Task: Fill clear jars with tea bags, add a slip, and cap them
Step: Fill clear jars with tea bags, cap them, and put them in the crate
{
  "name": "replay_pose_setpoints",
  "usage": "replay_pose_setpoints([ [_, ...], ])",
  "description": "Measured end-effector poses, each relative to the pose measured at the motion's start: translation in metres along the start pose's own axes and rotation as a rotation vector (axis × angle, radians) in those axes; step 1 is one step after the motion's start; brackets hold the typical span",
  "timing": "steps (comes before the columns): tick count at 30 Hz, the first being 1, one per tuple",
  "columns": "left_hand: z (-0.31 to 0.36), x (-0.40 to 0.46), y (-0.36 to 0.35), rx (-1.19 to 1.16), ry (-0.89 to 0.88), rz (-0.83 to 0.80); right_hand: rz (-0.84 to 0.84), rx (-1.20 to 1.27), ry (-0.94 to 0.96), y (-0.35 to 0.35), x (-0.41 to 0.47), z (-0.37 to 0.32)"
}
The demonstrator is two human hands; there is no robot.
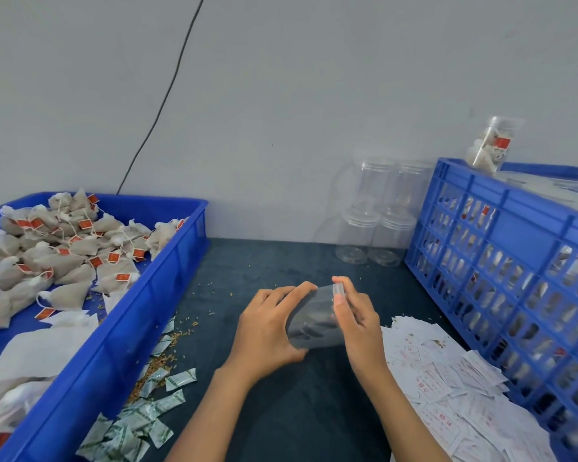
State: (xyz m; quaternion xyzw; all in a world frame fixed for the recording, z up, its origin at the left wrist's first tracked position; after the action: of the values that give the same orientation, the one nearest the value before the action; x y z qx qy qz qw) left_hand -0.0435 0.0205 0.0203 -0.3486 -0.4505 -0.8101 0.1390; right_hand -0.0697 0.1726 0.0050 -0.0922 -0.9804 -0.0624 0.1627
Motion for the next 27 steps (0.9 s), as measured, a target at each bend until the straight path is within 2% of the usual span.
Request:
replay_pose_setpoints([
  [3,-0.003,0.001,0.003,0.003,-0.002,0.003,-0.019,-0.016,0.039,-0.001,-0.001,-0.004],
  [11,-0.011,0.004,0.000,0.047,0.029,-0.130,-0.037,-0.044,0.108,-0.003,-0.003,-0.013],
  [16,-0.034,0.001,0.001,-0.165,0.205,-0.249,-0.204,-0.195,0.372,-0.016,-0.008,-0.039],
  [21,-0.028,-0.004,-0.001,-0.173,0.195,-0.221,-0.296,-0.194,0.436,-0.017,-0.014,-0.042],
  [23,-0.030,-0.005,-0.003,-0.184,0.230,-0.196,-0.248,-0.123,0.383,-0.010,-0.014,-0.037],
  [27,-0.030,-0.006,-0.005,-0.173,0.248,-0.192,-0.052,-0.066,0.100,0.004,-0.001,-0.021],
])
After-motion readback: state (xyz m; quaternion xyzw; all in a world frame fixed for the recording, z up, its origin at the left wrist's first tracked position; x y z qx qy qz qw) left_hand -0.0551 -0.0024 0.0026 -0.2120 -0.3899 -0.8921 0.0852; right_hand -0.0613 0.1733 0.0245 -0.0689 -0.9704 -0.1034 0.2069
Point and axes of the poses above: each hand's wrist, its own x-axis towards the middle knuckle, its own y-axis out of the back of the hand, z = x × y, the point moved 7 cm from there along x, towards the middle knuckle, and after that the axes turned 8 degrees about z, right-handed, at the moved point
